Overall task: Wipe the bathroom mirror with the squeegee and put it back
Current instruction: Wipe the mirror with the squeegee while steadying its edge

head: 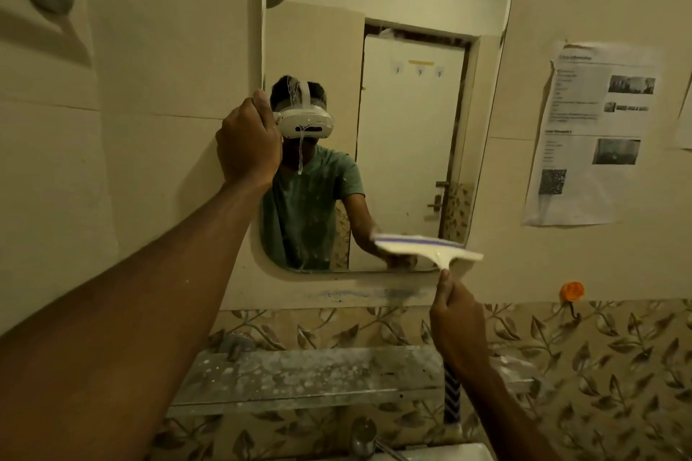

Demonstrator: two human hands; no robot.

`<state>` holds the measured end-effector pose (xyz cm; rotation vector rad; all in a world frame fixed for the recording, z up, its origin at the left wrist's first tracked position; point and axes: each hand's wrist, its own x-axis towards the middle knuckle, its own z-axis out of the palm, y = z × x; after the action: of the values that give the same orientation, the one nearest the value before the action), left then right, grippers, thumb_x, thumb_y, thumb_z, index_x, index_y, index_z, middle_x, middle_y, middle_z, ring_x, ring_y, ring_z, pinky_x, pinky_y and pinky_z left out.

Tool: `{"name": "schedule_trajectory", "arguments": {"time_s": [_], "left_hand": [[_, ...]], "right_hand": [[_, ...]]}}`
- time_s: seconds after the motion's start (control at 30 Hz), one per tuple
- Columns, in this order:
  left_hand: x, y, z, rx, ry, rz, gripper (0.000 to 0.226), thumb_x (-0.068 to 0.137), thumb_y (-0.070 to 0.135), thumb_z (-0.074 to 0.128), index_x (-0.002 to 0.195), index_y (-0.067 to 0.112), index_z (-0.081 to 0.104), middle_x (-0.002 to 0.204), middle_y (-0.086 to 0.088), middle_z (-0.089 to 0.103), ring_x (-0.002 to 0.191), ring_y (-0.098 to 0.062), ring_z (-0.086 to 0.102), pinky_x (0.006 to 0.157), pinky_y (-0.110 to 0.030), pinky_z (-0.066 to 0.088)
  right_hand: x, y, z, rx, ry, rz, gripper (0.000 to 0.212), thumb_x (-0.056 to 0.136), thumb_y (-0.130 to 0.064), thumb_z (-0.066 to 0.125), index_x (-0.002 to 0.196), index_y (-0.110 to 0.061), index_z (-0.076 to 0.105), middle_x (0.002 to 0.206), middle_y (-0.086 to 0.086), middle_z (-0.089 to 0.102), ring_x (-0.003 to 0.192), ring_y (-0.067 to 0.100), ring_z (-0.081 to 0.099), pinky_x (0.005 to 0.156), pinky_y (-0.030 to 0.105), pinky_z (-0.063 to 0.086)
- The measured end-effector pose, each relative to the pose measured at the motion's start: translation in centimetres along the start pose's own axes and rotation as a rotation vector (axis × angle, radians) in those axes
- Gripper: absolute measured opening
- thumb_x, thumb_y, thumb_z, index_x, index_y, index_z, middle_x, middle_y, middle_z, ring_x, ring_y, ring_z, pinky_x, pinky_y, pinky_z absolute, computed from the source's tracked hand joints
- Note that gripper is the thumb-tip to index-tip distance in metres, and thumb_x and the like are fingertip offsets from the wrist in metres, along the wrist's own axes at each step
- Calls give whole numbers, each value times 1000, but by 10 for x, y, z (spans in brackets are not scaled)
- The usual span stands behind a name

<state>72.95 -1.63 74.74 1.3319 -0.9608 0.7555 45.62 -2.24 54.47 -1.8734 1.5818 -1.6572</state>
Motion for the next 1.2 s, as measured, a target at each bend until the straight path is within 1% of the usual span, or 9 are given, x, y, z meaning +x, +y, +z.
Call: {"name": "schedule_trajectory", "arguments": {"time_s": [0.07,0.23,0.33,0.4,0.5,0.57,0.73,0.9,1.2], "left_hand": [[0,1,0,8,0,5,50,104,34,27,93,2,63,86,-16,69,77,-26,66,62,-25,40],[1,-1,-1,17,-7,12,50,104,33,26,92,1,63,87,-17,69,79,-29,66,64,-28,41],[1,-2,0,29,-3,22,50,104,33,26,91,0,62,87,-18,69,80,-30,66,64,-28,39],[1,-3,1,34,5,30,50,104,32,26,91,1,62,86,-17,69,79,-29,65,63,-25,36],[0,-3,2,38,13,34,50,104,33,26,90,1,62,85,-15,68,76,-25,65,62,-23,34],[0,-2,1,43,6,20,50,104,32,25,90,1,62,86,-16,69,78,-27,65,63,-25,35],[0,1,-4,34,-27,-11,51,104,32,25,93,1,63,91,-17,69,84,-29,65,65,-25,33],[3,2,-12,19,-88,-4,51,104,32,25,98,-1,63,98,-20,69,92,-33,65,78,-36,45],[4,2,-15,6,-96,31,50,104,31,25,98,-2,63,98,-21,69,92,-32,65,75,-33,44]], "right_hand": [[-17,12,2,-39,-22,29,43,103,-38,28,80,-17,58,60,-4,56,53,9,54,46,23,34],[13,-23,-16,31,23,-57,46,104,-35,30,69,-15,53,56,5,53,45,15,45,42,26,34],[46,-47,-23,74,84,-119,47,104,-37,29,79,-10,58,64,8,59,52,21,55,45,34,45],[49,-46,-21,64,87,-126,49,104,-37,28,77,-9,56,62,9,58,52,23,54,47,37,44],[29,-31,-13,36,52,-76,44,105,-32,30,68,-16,48,56,0,50,47,13,45,44,26,31],[11,-16,-4,-4,45,-32,45,104,-34,29,63,-23,43,55,-3,46,46,10,43,44,25,26],[-16,4,7,-15,27,34,50,103,-42,27,63,-18,47,56,3,53,49,18,52,44,31,37],[6,-19,-11,34,57,-1,46,104,-35,31,62,-20,43,54,1,46,46,16,43,45,27,31],[-20,-3,0,-27,-25,21,45,105,-32,31,67,-16,49,55,-1,50,48,12,47,44,23,30]]}}
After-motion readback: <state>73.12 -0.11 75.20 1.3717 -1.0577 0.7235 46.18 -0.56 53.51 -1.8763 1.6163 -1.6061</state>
